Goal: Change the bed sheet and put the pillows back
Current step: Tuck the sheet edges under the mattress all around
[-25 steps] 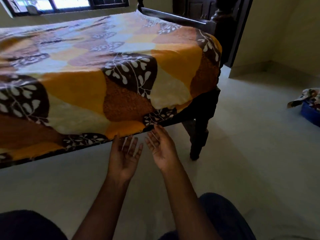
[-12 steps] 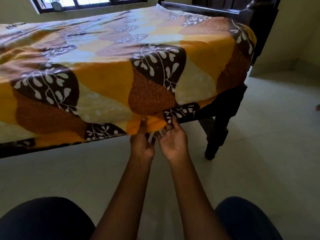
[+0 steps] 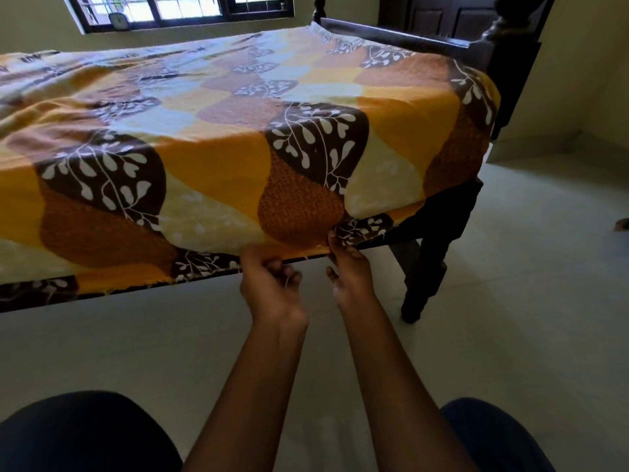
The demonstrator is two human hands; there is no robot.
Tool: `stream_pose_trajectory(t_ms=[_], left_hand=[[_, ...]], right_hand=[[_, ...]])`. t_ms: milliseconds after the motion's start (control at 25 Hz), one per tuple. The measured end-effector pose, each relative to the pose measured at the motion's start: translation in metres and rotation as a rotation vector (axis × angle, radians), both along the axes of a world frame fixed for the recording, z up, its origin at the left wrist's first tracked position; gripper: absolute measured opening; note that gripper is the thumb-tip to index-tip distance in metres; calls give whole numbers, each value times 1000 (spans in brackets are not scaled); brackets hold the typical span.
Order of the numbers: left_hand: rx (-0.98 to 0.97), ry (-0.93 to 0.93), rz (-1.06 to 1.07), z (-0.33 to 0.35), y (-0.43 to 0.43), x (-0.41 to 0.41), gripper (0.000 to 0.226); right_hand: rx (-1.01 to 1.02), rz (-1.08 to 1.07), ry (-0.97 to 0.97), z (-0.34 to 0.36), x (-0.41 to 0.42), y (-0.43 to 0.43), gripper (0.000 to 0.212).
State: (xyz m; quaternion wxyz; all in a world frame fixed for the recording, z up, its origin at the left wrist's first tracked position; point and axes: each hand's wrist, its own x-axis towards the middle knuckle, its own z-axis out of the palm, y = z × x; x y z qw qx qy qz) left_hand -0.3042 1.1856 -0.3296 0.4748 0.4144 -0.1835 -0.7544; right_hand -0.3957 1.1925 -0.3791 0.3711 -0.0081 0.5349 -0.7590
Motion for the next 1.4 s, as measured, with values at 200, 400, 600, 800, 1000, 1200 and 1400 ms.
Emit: stream_pose_trajectory(t_ms=[200,400,600,800,1000,1200,1400], left_hand=[[78,371,-215,21,-5,6,61],[84,573,-215,7,-5,9,77],[41,639,-275,-9,-9,12,75],[-6,658,-279,-13,-9,9,68],[27,666,-242,-13,-2,2,55],[31,625,-267,-15,1,-5,60],[14,704,-289,-22,-4,-3,61]], right_hand=[[63,-93,100,3,-2,1,16],[-128,-136,-13,8,-8,18,8],[-741,3,-397,20,-7,30,40],[-807,53,-336,38,2,15,57],[-467,-114,-188,30,-15,42,46],[-669,-237,-197,22,-42,64,32],[-758,-136,-170,30,-43,59,47]])
